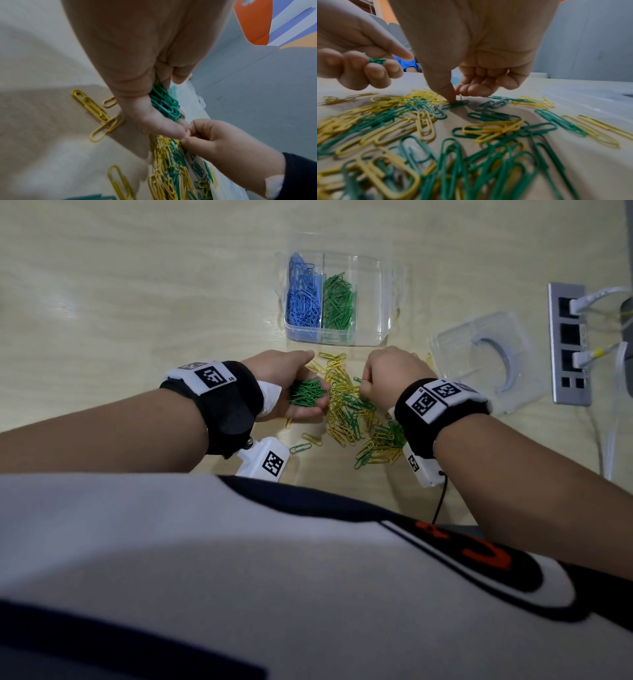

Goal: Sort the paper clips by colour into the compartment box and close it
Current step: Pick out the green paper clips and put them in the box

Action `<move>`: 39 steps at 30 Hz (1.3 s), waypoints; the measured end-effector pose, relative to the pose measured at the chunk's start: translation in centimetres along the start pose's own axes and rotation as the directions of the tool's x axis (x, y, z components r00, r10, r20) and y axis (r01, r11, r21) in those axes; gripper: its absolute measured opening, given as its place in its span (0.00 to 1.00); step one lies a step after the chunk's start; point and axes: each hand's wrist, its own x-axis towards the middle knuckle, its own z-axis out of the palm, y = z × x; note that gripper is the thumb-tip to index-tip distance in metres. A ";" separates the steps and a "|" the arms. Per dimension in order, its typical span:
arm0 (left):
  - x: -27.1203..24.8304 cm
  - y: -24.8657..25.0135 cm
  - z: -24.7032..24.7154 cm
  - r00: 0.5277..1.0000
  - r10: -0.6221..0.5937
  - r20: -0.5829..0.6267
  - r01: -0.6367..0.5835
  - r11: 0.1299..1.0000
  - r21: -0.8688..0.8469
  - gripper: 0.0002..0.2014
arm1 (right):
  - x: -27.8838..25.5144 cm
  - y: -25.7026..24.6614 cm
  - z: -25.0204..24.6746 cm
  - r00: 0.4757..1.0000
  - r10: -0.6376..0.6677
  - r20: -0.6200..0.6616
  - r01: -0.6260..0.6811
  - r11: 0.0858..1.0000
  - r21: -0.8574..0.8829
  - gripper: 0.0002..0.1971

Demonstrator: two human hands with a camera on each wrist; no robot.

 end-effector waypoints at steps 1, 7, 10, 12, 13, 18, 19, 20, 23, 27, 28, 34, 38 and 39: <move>0.0 0.0 0.0 1.000 0.000 -0.003 0.000 1.000 -0.001 0.27 | -0.2 0.1 -0.1 1.000 0.018 0.020 -0.017 1.000 -0.004 0.10; 0.4 -0.1 0.2 1.000 0.004 -0.004 -0.004 1.000 -0.004 0.28 | -2.3 -1.4 -1.2 0.981 -0.078 -0.179 0.127 0.951 0.282 0.03; 0.6 -0.2 0.4 0.997 0.046 -0.061 -0.049 0.998 -0.046 0.22 | -3.4 -3.4 -1.5 0.953 -0.244 -0.181 0.293 0.895 0.336 0.00; 0.6 -0.2 0.5 0.997 0.046 -0.061 -0.050 0.997 -0.062 0.20 | -3.4 -3.5 -1.4 0.947 -0.226 -0.228 0.297 0.885 0.358 0.04; 0.6 -0.2 0.5 0.998 0.032 -0.047 -0.034 0.998 -0.047 0.21 | -3.2 -3.0 -1.3 0.955 -0.160 -0.251 0.246 0.898 0.364 0.05; 0.3 -0.2 0.3 1.000 -0.002 -0.011 0.002 1.000 -0.004 0.27 | -2.0 1.4 -0.3 0.977 0.191 -0.091 -0.176 0.973 0.151 0.14; 0.2 -0.2 0.3 1.000 -0.003 -0.009 0.003 1.000 -0.003 0.26 | -2.0 1.8 0.0 0.977 0.209 -0.046 -0.202 0.972 0.118 0.16; 0.2 -0.2 0.2 1.000 -0.002 -0.009 0.002 1.000 -0.001 0.26 | -2.0 2.0 0.4 0.978 0.206 -0.023 -0.203 0.974 0.104 0.17; 0.1 -0.2 0.3 1.000 0.007 -0.013 -0.007 1.000 0.008 0.26 | -2.1 1.7 1.0 0.985 0.167 -0.044 -0.161 0.981 0.110 0.13; -0.1 -0.2 0.4 1.000 0.008 -0.010 -0.008 1.000 0.015 0.26 | -2.6 1.4 0.9 0.987 0.133 -0.091 -0.122 0.986 0.115 0.10; -0.2 -0.2 0.4 1.000 0.007 -0.009 -0.006 1.000 0.015 0.26 | -2.6 1.5 0.9 0.985 0.145 -0.097 -0.131 0.981 0.142 0.11; -0.2 -0.2 0.5 1.000 0.005 -0.014 -0.005 1.000 0.019 0.26 | -2.4 1.2 1.0 0.987 0.157 -0.033 -0.154 0.984 0.091 0.11; -0.3 -0.2 0.8 1.000 0.011 -0.011 -0.011 0.999 0.038 0.26 | -2.2 1.0 1.1 0.987 0.150 0.051 -0.153 0.987 0.056 0.09; -0.3 -0.2 0.9 1.000 0.014 -0.011 -0.014 0.999 0.043 0.26 | -2.3 0.9 1.1 0.986 0.151 0.069 -0.155 0.986 0.056 0.09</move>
